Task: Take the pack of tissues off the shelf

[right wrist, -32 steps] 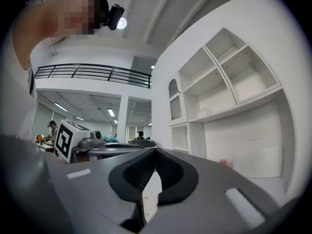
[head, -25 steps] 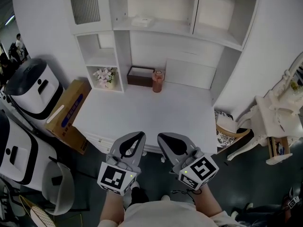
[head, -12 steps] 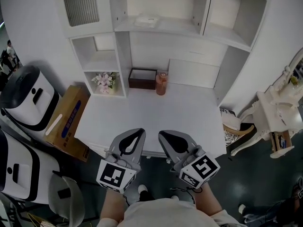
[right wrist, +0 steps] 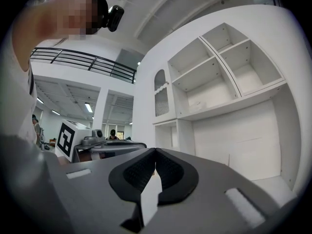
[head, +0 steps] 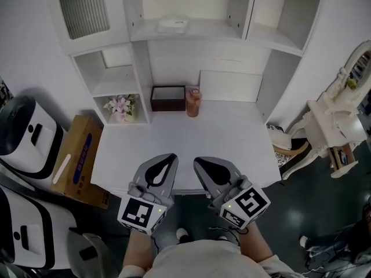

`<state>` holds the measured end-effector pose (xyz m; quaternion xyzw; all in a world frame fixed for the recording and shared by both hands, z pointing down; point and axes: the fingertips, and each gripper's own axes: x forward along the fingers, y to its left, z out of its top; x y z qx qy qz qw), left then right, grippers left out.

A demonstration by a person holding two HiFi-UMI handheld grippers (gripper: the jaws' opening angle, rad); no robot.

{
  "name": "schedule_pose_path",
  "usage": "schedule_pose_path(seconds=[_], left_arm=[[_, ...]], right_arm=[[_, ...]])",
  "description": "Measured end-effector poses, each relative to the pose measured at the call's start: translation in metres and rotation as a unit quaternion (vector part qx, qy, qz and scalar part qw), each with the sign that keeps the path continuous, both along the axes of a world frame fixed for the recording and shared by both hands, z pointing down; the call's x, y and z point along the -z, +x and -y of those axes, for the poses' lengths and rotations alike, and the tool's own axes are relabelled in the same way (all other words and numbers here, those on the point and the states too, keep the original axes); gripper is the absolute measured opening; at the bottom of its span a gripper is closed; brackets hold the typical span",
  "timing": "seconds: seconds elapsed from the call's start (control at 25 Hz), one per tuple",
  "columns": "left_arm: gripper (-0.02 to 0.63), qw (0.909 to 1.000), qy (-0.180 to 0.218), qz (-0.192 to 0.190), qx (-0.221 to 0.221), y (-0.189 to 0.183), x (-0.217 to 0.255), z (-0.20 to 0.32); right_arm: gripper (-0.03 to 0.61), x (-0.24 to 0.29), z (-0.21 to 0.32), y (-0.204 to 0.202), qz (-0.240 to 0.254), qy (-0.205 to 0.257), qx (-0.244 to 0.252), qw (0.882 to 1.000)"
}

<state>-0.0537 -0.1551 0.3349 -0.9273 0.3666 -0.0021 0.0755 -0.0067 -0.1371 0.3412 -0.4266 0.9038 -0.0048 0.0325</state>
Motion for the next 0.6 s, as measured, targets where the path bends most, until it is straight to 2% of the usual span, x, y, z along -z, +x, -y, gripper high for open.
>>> schedule_pose_path(seconds=[0.6], left_arm=[[0.002,0.9993,-0.011,-0.010,-0.035,-0.018,-0.006,0.026]], right_arm=[[0.005,-0.005,0.021,-0.012,-0.002,-0.015,-0.049,0.999]])
